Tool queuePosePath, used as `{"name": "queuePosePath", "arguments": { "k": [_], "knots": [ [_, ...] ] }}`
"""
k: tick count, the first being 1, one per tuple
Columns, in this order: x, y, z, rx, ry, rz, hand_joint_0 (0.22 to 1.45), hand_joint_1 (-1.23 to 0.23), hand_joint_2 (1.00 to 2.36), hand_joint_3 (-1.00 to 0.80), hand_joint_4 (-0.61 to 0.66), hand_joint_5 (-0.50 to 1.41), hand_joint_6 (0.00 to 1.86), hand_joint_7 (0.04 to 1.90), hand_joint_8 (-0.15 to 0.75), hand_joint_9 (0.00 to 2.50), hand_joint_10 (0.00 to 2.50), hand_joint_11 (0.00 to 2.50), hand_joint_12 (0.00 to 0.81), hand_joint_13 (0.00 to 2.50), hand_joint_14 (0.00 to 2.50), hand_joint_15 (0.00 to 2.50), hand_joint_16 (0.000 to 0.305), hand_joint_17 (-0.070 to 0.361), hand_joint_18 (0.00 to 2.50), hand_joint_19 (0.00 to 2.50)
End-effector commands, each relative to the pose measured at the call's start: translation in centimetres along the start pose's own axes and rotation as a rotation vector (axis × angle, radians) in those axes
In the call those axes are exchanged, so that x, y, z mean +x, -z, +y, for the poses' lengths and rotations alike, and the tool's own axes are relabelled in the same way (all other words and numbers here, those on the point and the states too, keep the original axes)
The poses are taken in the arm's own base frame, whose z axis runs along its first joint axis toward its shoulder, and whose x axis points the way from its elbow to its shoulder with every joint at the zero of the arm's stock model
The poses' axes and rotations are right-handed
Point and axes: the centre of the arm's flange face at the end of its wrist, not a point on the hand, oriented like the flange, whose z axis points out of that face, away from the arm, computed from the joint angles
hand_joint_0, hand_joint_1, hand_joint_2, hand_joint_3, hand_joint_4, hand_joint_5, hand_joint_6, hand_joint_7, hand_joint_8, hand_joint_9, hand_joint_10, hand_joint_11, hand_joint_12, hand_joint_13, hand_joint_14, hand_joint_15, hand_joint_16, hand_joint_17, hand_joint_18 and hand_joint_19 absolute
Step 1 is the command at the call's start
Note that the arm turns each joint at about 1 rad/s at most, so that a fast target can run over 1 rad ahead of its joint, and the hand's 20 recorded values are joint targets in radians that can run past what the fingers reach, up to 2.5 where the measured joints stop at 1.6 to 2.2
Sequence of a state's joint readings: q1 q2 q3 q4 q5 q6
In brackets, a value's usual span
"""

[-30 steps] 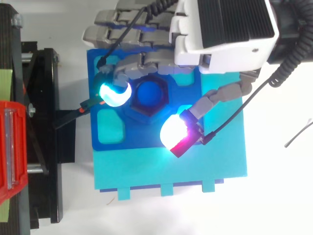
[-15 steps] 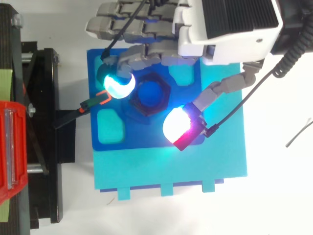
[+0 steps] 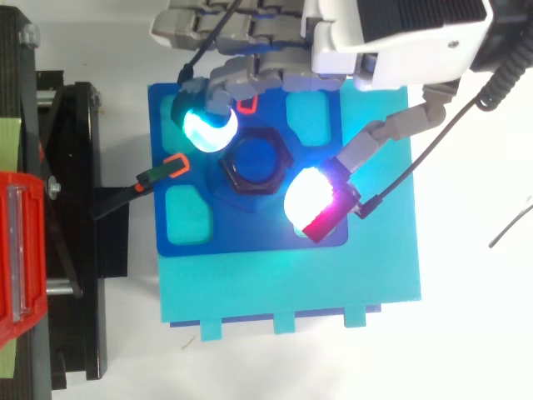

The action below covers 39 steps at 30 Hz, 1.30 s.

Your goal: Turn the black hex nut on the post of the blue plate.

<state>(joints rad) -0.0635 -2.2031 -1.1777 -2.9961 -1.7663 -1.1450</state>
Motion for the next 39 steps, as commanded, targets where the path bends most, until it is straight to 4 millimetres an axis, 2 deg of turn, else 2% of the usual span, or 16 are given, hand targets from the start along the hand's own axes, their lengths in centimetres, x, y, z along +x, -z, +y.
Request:
{"name": "queuePosePath", "arguments": {
  "k": [1,21,29,39],
  "knots": [
    [-0.7,0.1,0.0,-0.004,0.003,0.005,0.43,-0.58,1.00,-0.50,0.22,-0.24,0.50,0.87,0.171,0.00,0.00,0.00,0.308,0.00,0.00,0.00,0.044,0.100,0.00,0.00],
    [-1.0,0.9,0.1,0.016,0.022,0.055,0.43,-0.57,1.00,-0.50,0.22,-0.24,0.50,0.87,0.172,0.00,0.00,0.00,0.307,0.00,0.00,0.00,0.044,0.099,0.00,0.00],
    [-2.1,1.6,1.3,0.019,0.025,0.067,0.43,-0.56,1.00,-0.50,0.22,-0.24,0.50,0.87,0.173,0.00,0.00,0.00,0.308,0.00,0.00,0.00,0.044,0.099,0.00,0.00],
    [-1.4,2.1,1.7,0.038,0.020,0.120,0.43,-0.56,1.00,-0.50,0.22,-0.24,0.50,0.87,0.174,0.00,0.00,0.00,0.308,0.00,0.00,0.00,0.044,0.099,0.00,0.00]
  ]
}}
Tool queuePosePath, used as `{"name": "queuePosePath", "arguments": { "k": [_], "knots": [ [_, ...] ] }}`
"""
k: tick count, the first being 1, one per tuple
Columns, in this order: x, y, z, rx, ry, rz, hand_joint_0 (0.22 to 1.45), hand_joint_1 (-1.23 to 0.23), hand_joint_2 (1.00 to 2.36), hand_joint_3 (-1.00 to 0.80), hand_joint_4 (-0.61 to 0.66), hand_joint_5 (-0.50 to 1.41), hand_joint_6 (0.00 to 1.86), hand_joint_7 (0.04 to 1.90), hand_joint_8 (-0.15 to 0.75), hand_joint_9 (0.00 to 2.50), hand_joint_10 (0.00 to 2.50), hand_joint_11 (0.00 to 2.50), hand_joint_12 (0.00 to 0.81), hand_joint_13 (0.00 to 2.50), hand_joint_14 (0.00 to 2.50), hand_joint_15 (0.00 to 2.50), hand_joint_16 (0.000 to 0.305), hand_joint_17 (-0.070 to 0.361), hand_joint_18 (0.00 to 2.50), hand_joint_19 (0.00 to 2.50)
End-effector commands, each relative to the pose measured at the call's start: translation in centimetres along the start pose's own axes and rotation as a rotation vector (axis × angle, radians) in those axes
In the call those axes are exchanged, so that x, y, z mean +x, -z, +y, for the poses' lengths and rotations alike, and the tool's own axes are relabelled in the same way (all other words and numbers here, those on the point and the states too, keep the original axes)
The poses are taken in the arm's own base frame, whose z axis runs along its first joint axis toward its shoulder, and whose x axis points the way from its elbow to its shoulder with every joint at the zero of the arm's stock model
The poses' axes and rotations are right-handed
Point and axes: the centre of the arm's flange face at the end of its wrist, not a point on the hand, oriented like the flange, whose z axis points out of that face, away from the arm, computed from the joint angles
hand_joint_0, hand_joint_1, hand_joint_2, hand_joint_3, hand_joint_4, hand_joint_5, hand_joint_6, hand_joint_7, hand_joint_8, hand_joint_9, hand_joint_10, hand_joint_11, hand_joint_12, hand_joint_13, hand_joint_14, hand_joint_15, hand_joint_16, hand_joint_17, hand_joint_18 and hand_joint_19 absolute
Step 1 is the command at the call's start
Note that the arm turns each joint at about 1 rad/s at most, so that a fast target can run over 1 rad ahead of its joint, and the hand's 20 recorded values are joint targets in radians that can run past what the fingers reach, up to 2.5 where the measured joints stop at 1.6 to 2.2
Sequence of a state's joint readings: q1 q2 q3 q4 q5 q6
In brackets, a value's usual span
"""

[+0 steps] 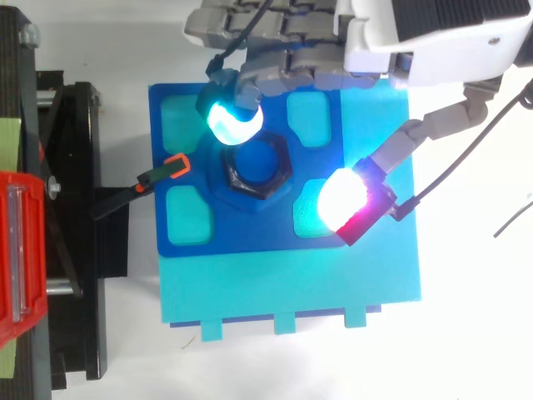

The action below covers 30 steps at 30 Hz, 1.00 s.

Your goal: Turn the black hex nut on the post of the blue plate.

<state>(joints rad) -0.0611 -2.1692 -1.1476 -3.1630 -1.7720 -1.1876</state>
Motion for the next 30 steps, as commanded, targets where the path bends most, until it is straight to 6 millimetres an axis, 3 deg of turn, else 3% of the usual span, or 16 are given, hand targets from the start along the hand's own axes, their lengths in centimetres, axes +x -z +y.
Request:
{"name": "queuePosePath", "arguments": {
  "k": [1,15,30],
  "knots": [
    [0.3,0.2,0.2,0.008,-0.003,0.026,0.43,-0.56,1.00,-0.50,0.22,-0.24,0.50,0.86,0.173,0.00,0.00,0.00,0.310,0.00,0.00,0.00,0.044,0.099,0.00,0.00],
    [-0.7,1.3,1.4,0.026,0.016,0.040,0.43,-0.56,1.00,-0.50,0.22,-0.24,0.50,0.87,0.172,0.00,0.00,0.00,0.310,0.00,0.00,0.00,0.044,0.099,0.00,0.00],
    [-0.4,1.9,2.1,0.073,0.016,0.075,0.44,-0.56,1.00,-0.50,0.22,-0.24,0.50,0.86,0.169,0.00,0.00,0.00,0.309,0.00,0.00,0.00,0.044,0.099,0.00,0.00]
  ]
}}
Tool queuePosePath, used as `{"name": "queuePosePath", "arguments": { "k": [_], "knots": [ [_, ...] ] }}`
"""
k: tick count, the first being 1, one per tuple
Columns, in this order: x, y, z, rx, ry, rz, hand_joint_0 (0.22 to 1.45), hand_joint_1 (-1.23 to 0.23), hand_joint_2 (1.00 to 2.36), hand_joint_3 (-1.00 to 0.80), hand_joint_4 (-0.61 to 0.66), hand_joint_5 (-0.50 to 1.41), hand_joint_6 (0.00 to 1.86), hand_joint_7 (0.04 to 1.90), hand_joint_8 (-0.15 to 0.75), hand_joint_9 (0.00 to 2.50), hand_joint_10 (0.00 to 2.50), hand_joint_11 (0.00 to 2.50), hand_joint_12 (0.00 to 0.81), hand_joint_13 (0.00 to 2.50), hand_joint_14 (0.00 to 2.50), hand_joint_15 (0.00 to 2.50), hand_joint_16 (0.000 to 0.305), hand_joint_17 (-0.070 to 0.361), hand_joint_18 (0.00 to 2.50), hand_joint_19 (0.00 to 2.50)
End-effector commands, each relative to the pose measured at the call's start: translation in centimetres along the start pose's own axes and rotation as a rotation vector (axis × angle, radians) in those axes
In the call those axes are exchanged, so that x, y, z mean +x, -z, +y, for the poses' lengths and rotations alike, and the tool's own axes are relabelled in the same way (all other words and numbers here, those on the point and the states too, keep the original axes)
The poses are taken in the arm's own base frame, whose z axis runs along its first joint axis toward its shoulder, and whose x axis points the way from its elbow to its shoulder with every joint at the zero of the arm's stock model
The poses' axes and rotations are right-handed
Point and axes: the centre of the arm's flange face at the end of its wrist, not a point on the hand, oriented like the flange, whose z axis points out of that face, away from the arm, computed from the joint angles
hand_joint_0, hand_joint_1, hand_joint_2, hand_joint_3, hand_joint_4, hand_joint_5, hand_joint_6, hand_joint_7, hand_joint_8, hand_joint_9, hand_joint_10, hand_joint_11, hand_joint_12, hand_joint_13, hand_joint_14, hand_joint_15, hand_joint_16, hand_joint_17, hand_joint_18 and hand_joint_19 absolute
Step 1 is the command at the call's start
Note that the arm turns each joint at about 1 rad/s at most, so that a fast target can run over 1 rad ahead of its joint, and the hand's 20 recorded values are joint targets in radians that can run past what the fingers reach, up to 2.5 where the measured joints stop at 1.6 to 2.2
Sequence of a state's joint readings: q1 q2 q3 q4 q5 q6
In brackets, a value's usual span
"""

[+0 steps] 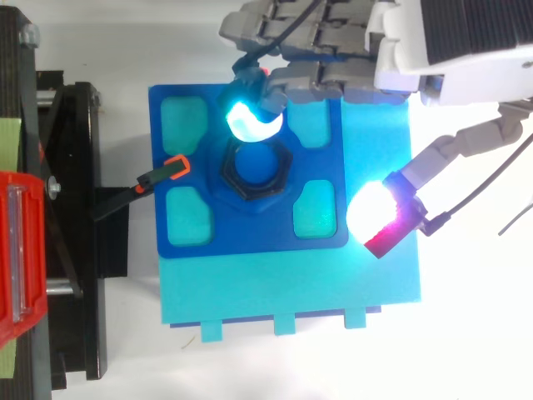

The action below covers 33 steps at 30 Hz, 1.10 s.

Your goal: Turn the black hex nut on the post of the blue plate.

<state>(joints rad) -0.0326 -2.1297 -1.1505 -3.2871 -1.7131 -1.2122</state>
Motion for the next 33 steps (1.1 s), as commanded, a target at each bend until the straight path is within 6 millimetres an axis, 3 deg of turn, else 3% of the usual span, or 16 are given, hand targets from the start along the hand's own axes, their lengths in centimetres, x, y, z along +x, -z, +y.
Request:
{"name": "queuePosePath", "arguments": {
  "k": [1,10,20,26,33],
  "knots": [
    [0.0,0.1,0.1,0.015,0.000,0.002,0.44,-0.55,1.00,-0.50,0.21,-0.24,0.50,0.87,0.170,0.00,0.00,0.00,0.307,0.00,0.00,0.00,0.044,0.099,0.00,0.00],
    [2.4,3.7,1.2,0.036,0.003,-0.082,0.44,-0.55,1.00,-0.50,0.21,-0.24,0.50,0.86,0.170,0.00,0.00,0.00,0.307,0.00,0.00,0.00,0.044,0.099,0.00,0.01],
    [4.1,3.6,2.9,0.059,-0.005,-0.078,0.44,-0.55,1.00,-0.50,0.22,-0.24,0.50,0.87,0.170,0.00,0.00,0.00,0.310,0.00,0.00,0.00,0.044,0.099,0.00,0.02],
    [4.3,3.4,3.6,0.062,-0.017,-0.078,0.43,-0.55,1.00,-0.50,0.21,-0.24,0.50,0.86,0.171,0.00,0.00,0.00,0.311,0.01,0.00,0.00,0.044,0.099,0.00,0.02],
    [1.8,5.3,5.2,0.044,-0.029,-0.120,0.43,-0.55,1.00,-0.50,0.21,-0.24,0.50,0.86,0.175,0.00,0.00,0.00,0.312,0.01,0.00,0.00,0.044,0.100,0.00,0.02]
  ]
}}
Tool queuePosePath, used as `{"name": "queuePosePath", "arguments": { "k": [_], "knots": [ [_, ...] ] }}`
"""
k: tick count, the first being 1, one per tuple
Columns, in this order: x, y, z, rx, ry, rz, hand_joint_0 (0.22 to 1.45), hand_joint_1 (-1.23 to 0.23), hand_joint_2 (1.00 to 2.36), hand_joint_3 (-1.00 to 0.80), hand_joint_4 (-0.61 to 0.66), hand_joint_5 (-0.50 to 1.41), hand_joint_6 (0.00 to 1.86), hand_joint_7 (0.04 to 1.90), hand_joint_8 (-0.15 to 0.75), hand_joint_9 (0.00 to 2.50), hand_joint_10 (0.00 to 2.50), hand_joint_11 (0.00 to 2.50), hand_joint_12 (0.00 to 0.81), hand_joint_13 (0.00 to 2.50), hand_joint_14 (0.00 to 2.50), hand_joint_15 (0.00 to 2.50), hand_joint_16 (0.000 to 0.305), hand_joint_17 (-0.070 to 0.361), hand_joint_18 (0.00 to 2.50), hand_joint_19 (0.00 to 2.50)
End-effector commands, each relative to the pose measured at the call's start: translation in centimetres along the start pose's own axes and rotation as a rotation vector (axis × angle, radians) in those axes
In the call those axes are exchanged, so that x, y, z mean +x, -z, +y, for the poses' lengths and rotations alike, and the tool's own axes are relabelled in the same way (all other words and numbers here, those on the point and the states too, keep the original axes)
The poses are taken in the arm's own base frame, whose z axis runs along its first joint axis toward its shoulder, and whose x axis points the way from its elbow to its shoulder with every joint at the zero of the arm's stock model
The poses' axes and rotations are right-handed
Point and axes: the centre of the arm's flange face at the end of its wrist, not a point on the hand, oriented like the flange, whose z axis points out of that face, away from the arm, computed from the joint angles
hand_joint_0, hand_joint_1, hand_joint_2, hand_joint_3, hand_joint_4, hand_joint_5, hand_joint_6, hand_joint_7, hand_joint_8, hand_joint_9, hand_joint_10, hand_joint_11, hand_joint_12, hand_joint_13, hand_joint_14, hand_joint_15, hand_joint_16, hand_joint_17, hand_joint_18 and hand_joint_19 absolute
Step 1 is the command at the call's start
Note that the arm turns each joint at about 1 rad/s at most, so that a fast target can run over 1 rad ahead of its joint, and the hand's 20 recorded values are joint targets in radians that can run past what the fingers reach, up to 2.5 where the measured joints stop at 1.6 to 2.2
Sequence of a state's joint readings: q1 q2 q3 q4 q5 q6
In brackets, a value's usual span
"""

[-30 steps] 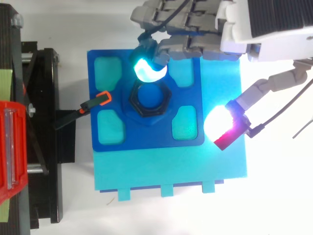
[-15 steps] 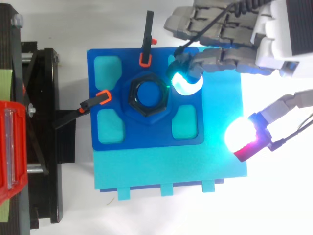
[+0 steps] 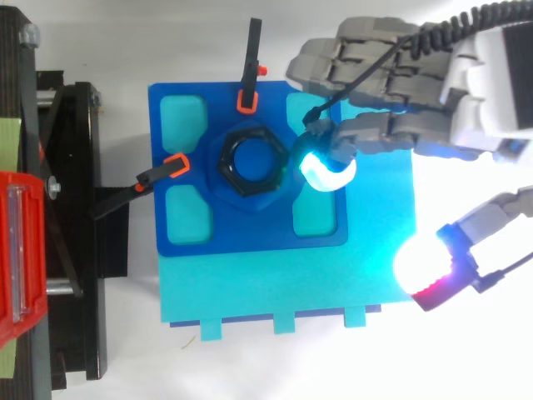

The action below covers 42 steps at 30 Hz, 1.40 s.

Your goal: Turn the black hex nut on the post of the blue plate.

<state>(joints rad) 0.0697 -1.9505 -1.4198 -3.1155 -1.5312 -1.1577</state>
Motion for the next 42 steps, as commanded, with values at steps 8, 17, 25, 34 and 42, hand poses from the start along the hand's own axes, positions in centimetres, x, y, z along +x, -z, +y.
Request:
{"name": "queuePosePath", "arguments": {
  "k": [8,17,25,34,42],
  "knots": [
    [-4.6,0.8,1.6,0.028,-0.018,-0.045,0.41,-0.66,1.00,-0.50,0.17,-0.26,0.50,0.78,0.176,0.00,0.00,0.00,0.320,0.00,0.00,0.00,0.046,0.104,0.00,0.00],
    [-4.0,-1.2,2.3,-0.003,-0.028,-0.080,0.40,-0.70,1.00,-0.50,0.09,-0.30,0.50,0.69,0.149,0.00,0.00,0.00,0.321,0.00,0.00,0.00,0.049,0.110,0.00,0.00],
    [-0.1,-6.6,1.8,-0.047,-0.057,-0.078,0.36,-0.69,1.00,-0.50,0.05,-0.30,0.50,0.63,0.137,0.00,0.00,0.00,0.338,0.00,0.00,0.00,0.054,0.120,0.00,0.00],
    [1.7,-9.2,1.2,-0.080,-0.065,-0.064,0.45,-0.95,1.00,-0.50,-0.16,-0.30,0.50,0.60,0.062,0.00,0.00,0.00,0.281,0.00,0.00,0.00,0.045,0.100,0.00,0.00],
    [2.5,-10.1,-0.5,-0.075,-0.066,-0.075,0.60,-0.94,1.00,-0.50,-0.23,-0.30,0.50,0.58,0.038,0.00,0.00,0.00,0.252,0.00,0.00,0.00,0.038,0.086,0.00,0.00]
  ]
}}
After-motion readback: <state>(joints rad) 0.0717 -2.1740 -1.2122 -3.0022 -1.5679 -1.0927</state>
